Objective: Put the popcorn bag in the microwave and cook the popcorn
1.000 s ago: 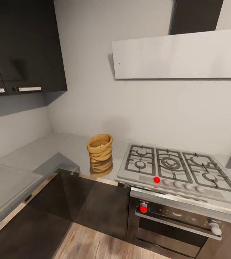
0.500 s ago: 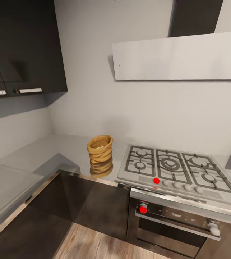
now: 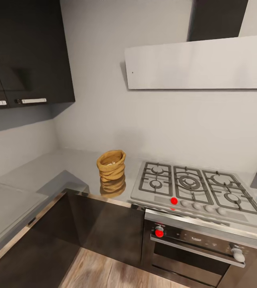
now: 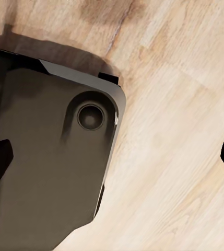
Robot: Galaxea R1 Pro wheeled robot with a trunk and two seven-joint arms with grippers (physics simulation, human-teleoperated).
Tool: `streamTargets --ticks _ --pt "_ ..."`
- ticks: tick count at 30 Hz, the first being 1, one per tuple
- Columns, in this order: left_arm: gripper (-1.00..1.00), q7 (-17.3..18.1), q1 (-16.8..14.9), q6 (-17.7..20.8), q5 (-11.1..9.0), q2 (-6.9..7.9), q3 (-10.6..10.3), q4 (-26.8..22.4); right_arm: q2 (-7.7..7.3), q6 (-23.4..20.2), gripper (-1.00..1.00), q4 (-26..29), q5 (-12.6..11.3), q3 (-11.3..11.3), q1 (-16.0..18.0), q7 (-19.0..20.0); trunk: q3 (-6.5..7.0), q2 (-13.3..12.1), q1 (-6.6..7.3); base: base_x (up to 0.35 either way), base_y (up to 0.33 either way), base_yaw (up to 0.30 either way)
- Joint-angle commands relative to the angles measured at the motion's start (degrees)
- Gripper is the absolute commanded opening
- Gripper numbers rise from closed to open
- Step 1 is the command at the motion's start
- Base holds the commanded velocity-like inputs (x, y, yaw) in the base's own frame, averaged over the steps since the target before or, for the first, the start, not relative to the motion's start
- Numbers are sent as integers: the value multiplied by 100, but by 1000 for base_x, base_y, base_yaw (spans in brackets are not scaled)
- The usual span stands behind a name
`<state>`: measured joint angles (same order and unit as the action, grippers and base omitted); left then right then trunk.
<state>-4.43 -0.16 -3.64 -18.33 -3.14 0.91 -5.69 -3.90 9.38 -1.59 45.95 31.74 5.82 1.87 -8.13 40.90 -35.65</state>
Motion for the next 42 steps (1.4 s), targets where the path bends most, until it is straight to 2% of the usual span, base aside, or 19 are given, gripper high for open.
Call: streamTargets --ticks 1,4,8,11,42 --pt "100 -15 -2 -14 -22 -2 6 -3 -5 24 100 -17 11 49 7 14 -8 7 -1 0 0 0" --pt "100 -15 -2 -14 -22 -2 6 -3 -5 13 100 -17 4 50 7 23 -8 7 -1 0 0 0" --pt "100 -15 -2 -13 -22 -2 6 -3 -5 -453 100 -17 6 63 7 23 -27 7 -1 0 0 0" --pt "100 -15 -2 -13 -23 -2 6 -3 -5 -528 100 -17 1 68 7 24 -53 7 -1 0 0 0" --pt "100 -15 -2 -22 -29 -4 6 -1 -5 -318 100 -17 59 16 7 16 -338 7 -1 0 0 0"
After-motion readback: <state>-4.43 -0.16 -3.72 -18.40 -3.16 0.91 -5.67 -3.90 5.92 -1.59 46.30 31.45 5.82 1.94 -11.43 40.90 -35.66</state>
